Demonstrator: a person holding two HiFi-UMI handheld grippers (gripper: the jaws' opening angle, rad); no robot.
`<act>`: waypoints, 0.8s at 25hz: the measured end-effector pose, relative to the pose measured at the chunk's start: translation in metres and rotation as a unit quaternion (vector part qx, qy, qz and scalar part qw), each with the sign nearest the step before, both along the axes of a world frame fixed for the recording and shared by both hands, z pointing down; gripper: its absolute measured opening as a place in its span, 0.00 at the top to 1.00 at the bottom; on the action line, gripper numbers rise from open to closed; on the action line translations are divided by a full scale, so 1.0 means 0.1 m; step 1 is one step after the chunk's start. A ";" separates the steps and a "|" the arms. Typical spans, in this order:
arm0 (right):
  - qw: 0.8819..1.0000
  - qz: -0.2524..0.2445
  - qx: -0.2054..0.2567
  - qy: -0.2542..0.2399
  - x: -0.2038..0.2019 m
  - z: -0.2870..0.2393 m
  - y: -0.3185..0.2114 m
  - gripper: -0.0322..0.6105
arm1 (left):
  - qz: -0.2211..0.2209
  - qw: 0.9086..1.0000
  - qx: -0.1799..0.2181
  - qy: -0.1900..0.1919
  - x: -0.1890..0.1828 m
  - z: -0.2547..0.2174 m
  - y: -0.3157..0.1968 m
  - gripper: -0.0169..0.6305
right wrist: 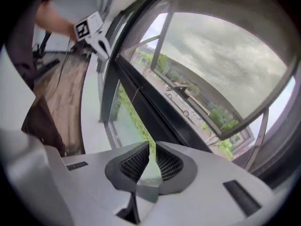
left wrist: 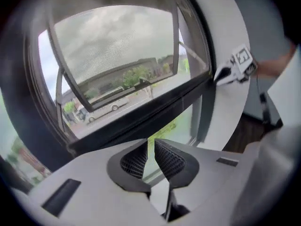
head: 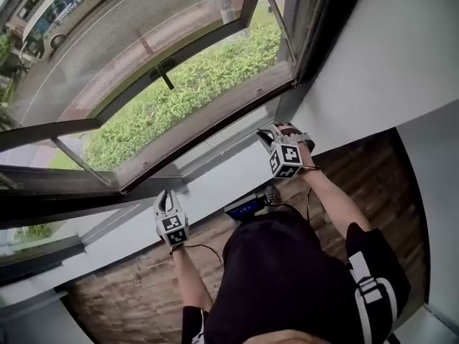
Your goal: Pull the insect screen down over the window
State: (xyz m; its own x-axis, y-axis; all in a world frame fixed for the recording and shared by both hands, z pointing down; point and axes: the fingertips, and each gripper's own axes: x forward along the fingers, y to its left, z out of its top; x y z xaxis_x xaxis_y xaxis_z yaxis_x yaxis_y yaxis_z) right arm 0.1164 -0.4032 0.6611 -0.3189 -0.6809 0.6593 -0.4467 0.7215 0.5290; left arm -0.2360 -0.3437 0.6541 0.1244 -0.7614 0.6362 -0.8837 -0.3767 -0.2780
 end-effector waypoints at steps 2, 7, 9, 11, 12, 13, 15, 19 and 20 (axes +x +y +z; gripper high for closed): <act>0.995 0.012 -0.032 -0.092 -0.12 -0.01 0.15 0.88 | -0.011 0.994 0.007 0.110 0.30 -0.09 0.18 0.90; 0.965 -0.001 -0.090 -0.246 -0.29 -0.17 0.40 0.88 | -0.036 0.957 0.041 0.285 0.74 -0.46 0.47 0.90; 0.949 -0.003 -0.108 -0.296 -0.30 -0.23 0.44 0.88 | -0.040 0.945 0.053 0.320 0.87 -0.62 0.55 0.90; 0.930 -0.004 -0.124 -0.347 -0.32 -0.27 0.46 0.88 | -0.043 0.935 0.068 0.346 0.95 -0.75 0.65 0.90; 0.920 -0.005 -0.131 -0.369 -0.34 -0.29 0.49 0.88 | -0.045 0.930 0.077 0.358 0.97 -0.82 0.70 0.90; 0.911 -0.007 -0.138 -0.388 -0.37 -0.30 0.52 0.88 | -0.046 0.924 0.084 0.369 0.98 -0.88 0.76 0.90; 0.896 -0.009 -0.146 -0.419 -0.42 -0.31 0.62 0.88 | -0.043 0.913 0.095 0.395 0.98 -1.01 0.87 0.90; 0.872 -0.003 -0.144 -0.467 -0.42 -0.41 0.84 0.88 | -0.008 0.878 0.123 0.463 0.99 -1.25 0.96 0.90; 0.864 0.003 -0.145 -0.482 -0.40 -0.42 0.91 0.88 | 0.002 0.870 0.128 0.476 1.00 -1.31 0.97 0.90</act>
